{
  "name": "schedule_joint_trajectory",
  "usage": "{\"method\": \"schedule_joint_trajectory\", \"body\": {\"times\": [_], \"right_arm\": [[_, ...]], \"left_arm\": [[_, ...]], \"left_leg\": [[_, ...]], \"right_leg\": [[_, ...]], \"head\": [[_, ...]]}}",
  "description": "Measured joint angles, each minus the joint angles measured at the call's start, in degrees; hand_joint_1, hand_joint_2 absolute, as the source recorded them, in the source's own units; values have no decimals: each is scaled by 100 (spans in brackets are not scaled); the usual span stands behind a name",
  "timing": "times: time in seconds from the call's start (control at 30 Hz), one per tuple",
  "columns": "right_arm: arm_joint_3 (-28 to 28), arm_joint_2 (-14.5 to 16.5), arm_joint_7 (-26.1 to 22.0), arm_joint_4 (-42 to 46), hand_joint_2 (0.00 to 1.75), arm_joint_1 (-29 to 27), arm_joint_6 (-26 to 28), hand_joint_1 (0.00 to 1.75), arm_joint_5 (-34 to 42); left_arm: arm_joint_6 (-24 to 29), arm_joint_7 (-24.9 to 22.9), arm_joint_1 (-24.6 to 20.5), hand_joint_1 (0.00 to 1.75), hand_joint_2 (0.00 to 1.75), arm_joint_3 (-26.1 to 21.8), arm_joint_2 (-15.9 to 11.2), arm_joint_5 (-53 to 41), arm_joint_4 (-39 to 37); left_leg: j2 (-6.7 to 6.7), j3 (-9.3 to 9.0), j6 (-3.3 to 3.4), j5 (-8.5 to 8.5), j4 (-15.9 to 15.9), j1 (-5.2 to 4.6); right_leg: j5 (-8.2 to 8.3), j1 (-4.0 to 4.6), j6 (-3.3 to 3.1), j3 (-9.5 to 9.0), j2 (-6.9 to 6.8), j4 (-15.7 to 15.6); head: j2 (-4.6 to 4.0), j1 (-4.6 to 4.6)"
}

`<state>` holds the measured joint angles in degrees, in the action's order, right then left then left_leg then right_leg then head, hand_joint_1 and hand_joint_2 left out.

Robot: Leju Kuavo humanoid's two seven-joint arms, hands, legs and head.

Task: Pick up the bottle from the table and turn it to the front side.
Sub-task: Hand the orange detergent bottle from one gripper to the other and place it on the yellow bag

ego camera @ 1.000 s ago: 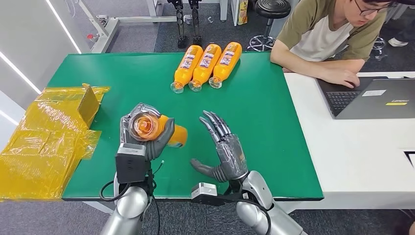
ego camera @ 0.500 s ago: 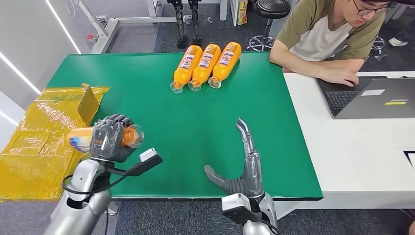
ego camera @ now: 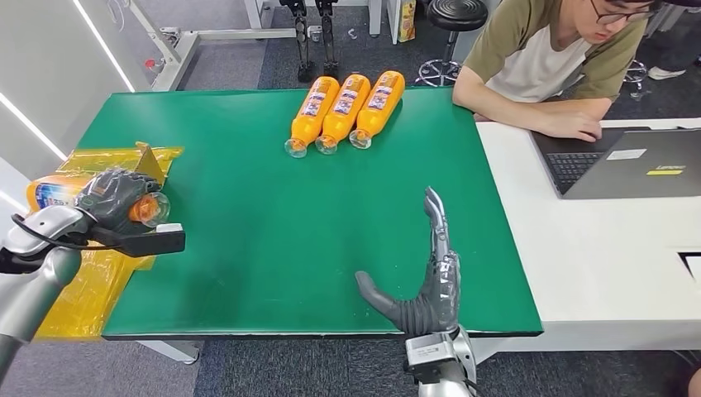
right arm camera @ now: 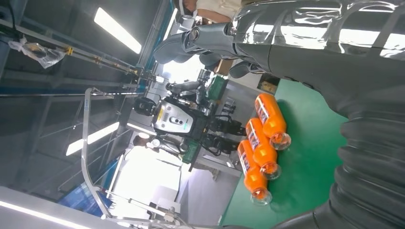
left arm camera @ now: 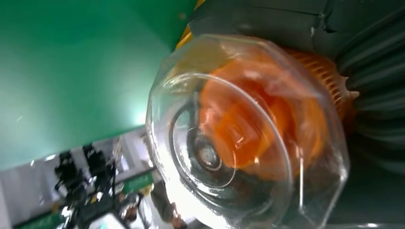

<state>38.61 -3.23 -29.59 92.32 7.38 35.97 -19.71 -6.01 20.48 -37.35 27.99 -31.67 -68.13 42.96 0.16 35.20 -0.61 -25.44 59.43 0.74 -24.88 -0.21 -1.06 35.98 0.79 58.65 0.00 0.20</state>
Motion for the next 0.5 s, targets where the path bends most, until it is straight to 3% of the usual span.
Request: {"method": "schedule_joint_trajectory", "body": {"times": [0.3,0.5], "right_arm": [[-47,-2,1,197,175,-195,55,0,-104],[-111,0,74,252,175,-282,-21,0,-190]], "left_arm": [[110,77,-79,175,175,336,-49,210,-1063],[113,26,-80,175,175,536,228,20,-1538]], "left_leg": [[4,5,0,-1,-2,0],[0,5,0,0,-1,-3]], "right_leg": [[1,-1,-2,7,5,-2],[1,-2,-2,6,-1,-5]], "head": [[0,1],[0,1]]}}
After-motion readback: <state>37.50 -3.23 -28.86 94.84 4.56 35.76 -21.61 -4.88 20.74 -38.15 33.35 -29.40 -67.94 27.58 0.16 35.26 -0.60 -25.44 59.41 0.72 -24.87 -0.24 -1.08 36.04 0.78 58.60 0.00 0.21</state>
